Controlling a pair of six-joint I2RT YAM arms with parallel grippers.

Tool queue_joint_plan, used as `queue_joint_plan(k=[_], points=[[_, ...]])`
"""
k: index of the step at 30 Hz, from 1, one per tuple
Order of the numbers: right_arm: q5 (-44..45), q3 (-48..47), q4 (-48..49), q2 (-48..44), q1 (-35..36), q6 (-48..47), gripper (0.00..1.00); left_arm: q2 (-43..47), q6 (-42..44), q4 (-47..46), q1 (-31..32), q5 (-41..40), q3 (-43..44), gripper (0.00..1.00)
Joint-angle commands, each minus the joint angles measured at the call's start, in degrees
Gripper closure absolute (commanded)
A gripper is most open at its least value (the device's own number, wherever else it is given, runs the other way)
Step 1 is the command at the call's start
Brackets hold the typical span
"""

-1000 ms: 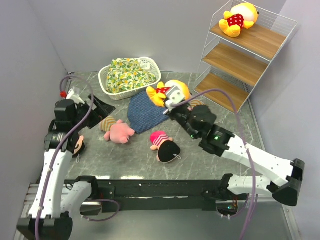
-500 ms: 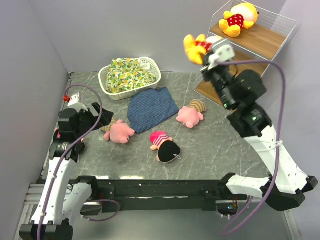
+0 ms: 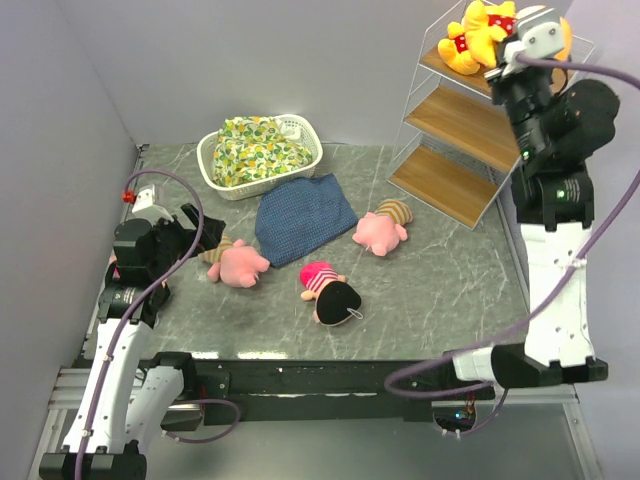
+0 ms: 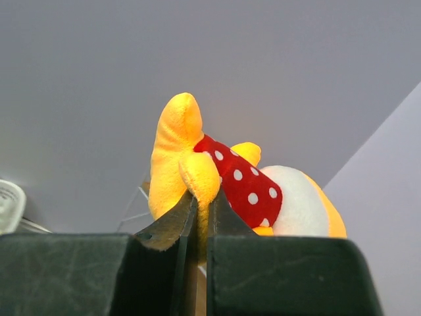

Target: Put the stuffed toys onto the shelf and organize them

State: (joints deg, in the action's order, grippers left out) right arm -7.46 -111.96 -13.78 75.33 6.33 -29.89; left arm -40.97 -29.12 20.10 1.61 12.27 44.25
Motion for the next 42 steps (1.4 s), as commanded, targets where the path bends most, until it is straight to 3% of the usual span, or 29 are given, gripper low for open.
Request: queue_joint_plan(k=[1,4,11,18,22,28,42], points=[[-17.3,-1.2,2.1,3.2,-9.4,0.6,1.00,0.7,1.0,-2.3,0.2,1.0,0.0,0.04],[-24.8,-1.0,6.5,5.4,-15.1,4.7,1.00,1.0,0.9,-2.4,0.2,1.3,-0.1,0.04],[-27.9,-3.9,7.5,11.9,-18.5,7.0,0.98,0.3,1.2,-2.2,0.4,1.1,0.0,0.04],[-15.7,-2.6,6.7,14.0,-18.6,7.6,0.84,0.6,1.3,-2.1,0.5,0.5,0.1,0.04],[-9.9,-1.2,6.3,14.0,-18.7,8.3,0.63,0.6,1.3,-1.9,0.5,0.5,0.1,0.04],[-3.4,0.7,3.8,13.8,-18.7,9.0,0.47,0.5,1.2,-2.1,0.5,0.6,0.1,0.04],[1.4,2.9,0.3,12.1,-18.7,11.1,0.36,1.0,1.0,-2.2,0.5,0.6,-0.1,0.04]])
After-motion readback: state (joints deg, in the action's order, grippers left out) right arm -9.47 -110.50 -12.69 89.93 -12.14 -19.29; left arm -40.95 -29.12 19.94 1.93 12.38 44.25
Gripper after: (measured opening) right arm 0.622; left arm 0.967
